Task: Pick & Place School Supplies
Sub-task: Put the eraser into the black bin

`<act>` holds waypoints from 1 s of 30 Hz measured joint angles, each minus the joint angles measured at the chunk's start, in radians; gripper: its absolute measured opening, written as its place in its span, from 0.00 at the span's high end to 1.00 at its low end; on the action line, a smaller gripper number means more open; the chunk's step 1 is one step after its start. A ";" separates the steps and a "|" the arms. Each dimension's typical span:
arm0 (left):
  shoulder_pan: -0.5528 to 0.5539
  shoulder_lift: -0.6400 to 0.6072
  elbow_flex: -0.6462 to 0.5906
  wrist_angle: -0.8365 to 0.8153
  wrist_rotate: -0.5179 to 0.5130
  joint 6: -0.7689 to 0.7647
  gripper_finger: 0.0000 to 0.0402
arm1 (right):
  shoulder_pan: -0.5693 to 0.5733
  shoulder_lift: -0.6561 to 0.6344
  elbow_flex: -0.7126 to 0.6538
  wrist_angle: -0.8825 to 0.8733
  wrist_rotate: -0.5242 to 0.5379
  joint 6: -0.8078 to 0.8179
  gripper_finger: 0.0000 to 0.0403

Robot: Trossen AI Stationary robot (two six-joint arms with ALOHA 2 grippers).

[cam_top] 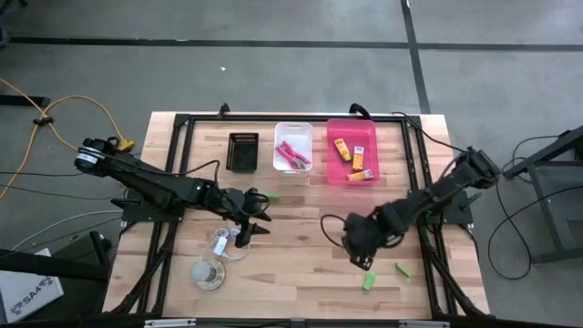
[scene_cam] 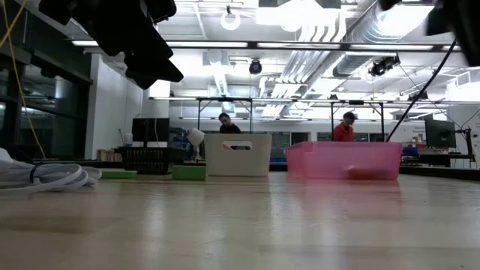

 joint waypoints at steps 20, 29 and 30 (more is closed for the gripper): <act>-0.005 0.000 0.000 0.000 0.031 -0.002 0.53 | 0.294 0.000 -0.206 0.065 -0.084 0.502 0.76; -0.005 0.000 0.000 0.010 0.031 -0.002 0.53 | 0.454 0.000 -0.237 0.158 -0.038 0.718 0.76; -0.005 0.000 0.000 0.011 0.030 -0.002 0.53 | 0.472 0.000 -0.242 0.165 -0.028 0.740 0.76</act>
